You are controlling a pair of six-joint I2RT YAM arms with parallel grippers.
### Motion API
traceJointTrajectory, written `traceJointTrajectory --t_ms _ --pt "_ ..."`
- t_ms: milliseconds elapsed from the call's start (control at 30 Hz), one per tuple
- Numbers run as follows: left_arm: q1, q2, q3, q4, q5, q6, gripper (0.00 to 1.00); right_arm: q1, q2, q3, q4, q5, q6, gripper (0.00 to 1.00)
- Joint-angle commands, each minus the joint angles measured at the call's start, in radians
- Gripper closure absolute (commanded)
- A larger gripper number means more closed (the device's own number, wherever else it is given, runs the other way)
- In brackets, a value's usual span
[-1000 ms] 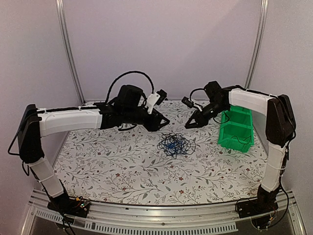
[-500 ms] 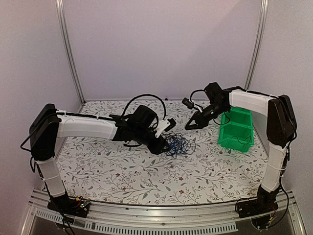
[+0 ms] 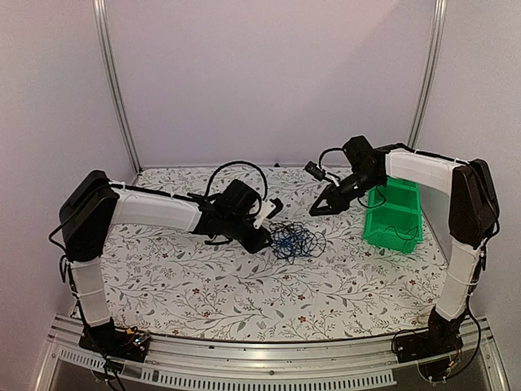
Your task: Untangle the cables
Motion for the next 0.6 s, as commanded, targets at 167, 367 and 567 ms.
traceJointTrajectory --t_ms 167,367,567 --pt "0.021 0.063 0.035 0.085 0.18 0.023 0.68 0.007 -0.026 -0.01 0.01 -0.007 0.021 0.69" --pt "0.021 0.078 0.068 0.072 0.176 0.02 0.87 0.007 -0.022 -0.003 0.005 -0.006 0.017 0.69" --pt "0.012 -0.045 0.096 -0.014 0.142 0.031 1.0 0.03 -0.104 -0.056 0.075 0.005 -0.042 0.59"
